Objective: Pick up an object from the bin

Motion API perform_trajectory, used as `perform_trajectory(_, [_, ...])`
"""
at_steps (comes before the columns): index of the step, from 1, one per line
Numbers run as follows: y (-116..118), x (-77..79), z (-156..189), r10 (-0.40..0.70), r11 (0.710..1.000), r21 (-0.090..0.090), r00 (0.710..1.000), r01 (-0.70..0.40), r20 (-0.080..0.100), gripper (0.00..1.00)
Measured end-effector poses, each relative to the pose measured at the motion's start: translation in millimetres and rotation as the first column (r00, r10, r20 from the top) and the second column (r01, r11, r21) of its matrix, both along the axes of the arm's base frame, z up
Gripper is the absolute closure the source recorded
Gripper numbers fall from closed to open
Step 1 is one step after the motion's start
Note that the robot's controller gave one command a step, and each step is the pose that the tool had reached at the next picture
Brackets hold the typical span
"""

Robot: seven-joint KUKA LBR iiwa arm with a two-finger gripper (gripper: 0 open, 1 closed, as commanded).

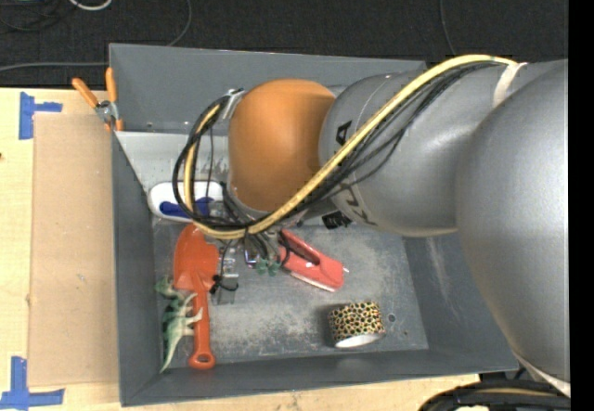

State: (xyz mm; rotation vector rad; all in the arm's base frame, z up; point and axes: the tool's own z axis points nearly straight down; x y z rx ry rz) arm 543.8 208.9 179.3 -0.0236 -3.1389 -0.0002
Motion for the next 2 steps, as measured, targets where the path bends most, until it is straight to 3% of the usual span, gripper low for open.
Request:
perform_trajectory(1, [0.0,0.0,0.0,0.000,1.000,0.000,1.000,0.000,0.000,0.00])
perform_trajectory(2, [2.9,11.6,-69.5,-0.194,0.981,-0.003,0.981,0.194,-0.005,0.00])
